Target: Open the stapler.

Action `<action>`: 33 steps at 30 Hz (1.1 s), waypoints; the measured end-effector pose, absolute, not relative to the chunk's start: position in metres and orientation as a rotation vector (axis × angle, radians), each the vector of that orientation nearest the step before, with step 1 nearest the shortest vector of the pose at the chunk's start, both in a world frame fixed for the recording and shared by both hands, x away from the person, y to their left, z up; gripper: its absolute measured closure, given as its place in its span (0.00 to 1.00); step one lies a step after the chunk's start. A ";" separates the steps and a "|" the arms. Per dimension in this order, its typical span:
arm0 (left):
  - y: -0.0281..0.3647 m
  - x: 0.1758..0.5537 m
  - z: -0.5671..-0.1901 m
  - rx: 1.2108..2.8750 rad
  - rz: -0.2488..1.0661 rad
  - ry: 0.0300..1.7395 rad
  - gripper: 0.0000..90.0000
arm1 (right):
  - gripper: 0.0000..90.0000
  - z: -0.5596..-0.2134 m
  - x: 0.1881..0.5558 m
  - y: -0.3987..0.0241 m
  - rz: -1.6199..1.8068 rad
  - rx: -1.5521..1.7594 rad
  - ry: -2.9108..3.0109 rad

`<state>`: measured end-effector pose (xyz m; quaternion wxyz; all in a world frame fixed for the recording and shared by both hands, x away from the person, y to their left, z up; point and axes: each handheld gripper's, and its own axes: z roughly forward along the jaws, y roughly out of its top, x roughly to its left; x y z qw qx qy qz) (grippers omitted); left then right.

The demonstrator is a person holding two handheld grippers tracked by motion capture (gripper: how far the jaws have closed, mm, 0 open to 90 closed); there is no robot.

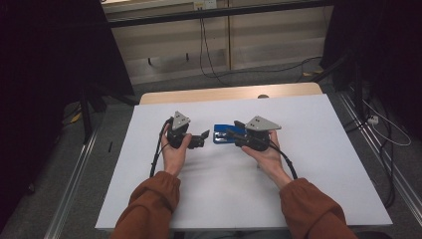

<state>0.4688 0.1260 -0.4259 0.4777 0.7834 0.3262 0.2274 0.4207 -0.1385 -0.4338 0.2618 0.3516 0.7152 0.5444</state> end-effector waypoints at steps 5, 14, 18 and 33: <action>0.126 0.469 -0.429 1.925 0.546 0.805 0.06 | 0.81 -0.430 0.424 -0.139 1.462 0.978 1.965; 0.128 0.469 -0.430 1.925 0.553 0.809 0.06 | 1.00 -0.434 0.430 -0.132 1.474 0.999 2.055; 0.129 0.470 -0.430 1.925 0.556 0.810 0.06 | 1.00 -0.436 0.432 -0.130 1.467 1.009 2.085; 0.131 0.472 -0.434 1.943 0.549 0.817 0.06 | 1.00 -0.444 0.445 -0.103 1.320 0.974 2.239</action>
